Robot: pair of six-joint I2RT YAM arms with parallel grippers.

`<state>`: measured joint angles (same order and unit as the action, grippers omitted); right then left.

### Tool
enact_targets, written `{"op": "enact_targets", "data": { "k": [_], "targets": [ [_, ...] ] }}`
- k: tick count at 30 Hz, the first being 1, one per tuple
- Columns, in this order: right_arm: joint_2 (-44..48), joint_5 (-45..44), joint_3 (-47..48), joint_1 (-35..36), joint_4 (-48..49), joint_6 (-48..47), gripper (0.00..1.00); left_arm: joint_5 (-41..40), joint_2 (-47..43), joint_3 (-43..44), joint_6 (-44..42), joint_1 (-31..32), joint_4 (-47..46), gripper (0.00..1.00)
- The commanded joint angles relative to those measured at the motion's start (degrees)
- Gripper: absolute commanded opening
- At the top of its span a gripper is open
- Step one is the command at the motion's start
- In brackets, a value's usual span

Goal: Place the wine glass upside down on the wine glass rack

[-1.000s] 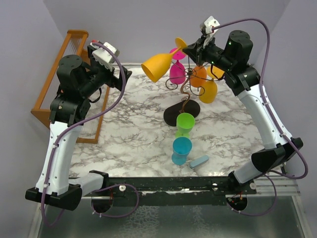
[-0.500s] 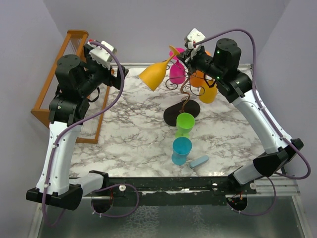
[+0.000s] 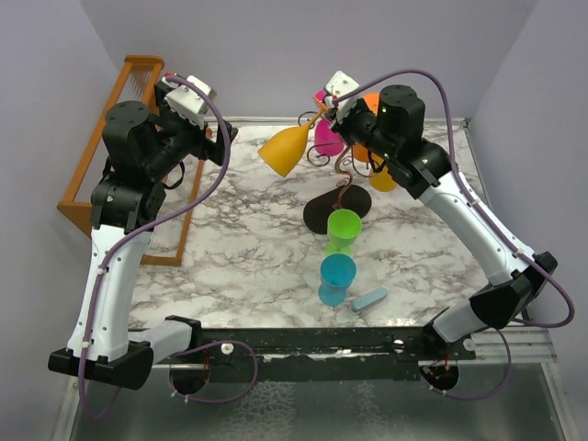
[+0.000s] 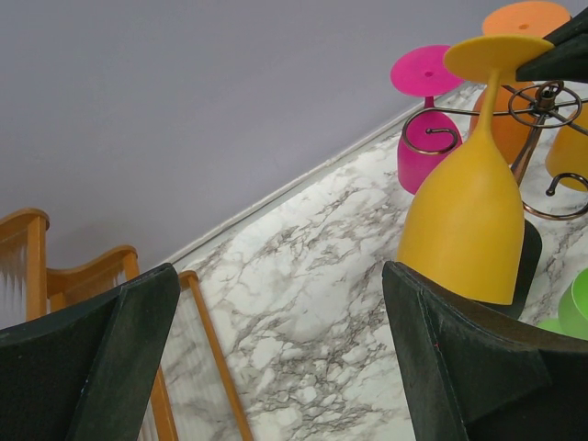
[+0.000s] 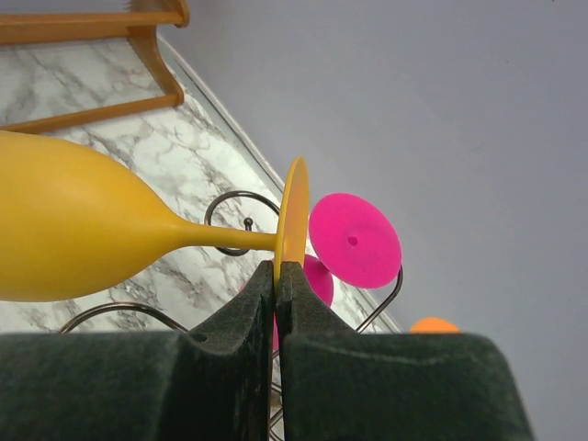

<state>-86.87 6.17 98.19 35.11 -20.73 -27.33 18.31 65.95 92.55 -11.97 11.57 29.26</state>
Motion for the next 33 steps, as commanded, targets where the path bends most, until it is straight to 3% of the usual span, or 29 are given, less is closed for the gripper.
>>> {"op": "enact_targets", "data": {
  "k": [1,33],
  "targets": [
    [1.55,-4.92,-1.49,1.45,3.19,-3.79,0.01,-0.76,-0.56,0.79,-0.44,-0.43,-0.91,0.95],
    [1.1,-9.56,-7.37,2.33,7.36,-21.32,0.01,0.41,0.01,-0.7,-0.55,-0.42,-1.44,0.95]
  ]
}}
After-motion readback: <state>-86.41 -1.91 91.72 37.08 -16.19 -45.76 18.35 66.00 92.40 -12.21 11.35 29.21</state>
